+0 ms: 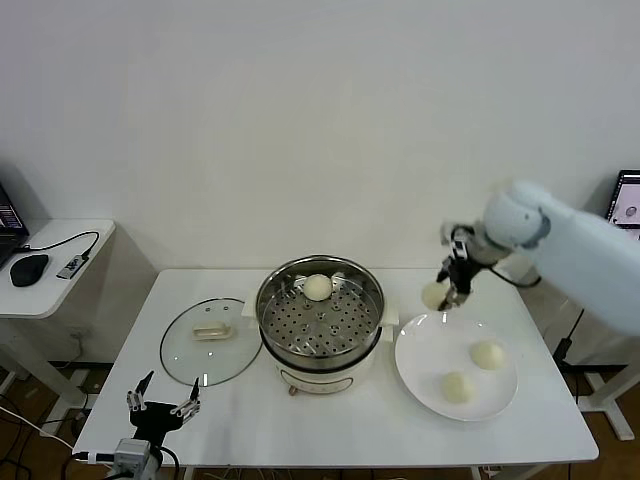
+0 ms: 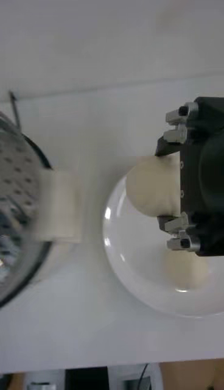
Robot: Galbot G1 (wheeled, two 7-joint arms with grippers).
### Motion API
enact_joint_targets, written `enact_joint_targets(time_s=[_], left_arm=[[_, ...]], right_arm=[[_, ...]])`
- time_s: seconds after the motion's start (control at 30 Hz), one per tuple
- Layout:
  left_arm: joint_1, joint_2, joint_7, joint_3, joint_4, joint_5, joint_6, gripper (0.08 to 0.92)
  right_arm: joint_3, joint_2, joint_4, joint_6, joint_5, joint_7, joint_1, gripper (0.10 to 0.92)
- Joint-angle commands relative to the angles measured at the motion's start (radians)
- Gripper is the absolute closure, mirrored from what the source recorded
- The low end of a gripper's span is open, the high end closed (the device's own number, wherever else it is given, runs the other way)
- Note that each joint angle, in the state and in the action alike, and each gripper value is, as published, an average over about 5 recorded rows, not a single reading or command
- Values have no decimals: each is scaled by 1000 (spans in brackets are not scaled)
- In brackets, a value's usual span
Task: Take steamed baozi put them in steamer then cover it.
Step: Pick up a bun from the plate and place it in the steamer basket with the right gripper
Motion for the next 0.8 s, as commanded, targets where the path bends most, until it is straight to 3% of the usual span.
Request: enact_joint_targets(time_s=[0.03,0.4,0.8], left_arm=[[21,7,-5,-3,-59,4,-1,177],[13,-2,-7,-8,-68,-9,1,177],[4,-4,-8,-10,-60,-15,1,177]], right_arm=[[-156,193,-39,-46,190,-30,262,423],[-176,505,-186,-81,210,-10,172,418],[-191,649,-337,-72,119,8,40,418]])
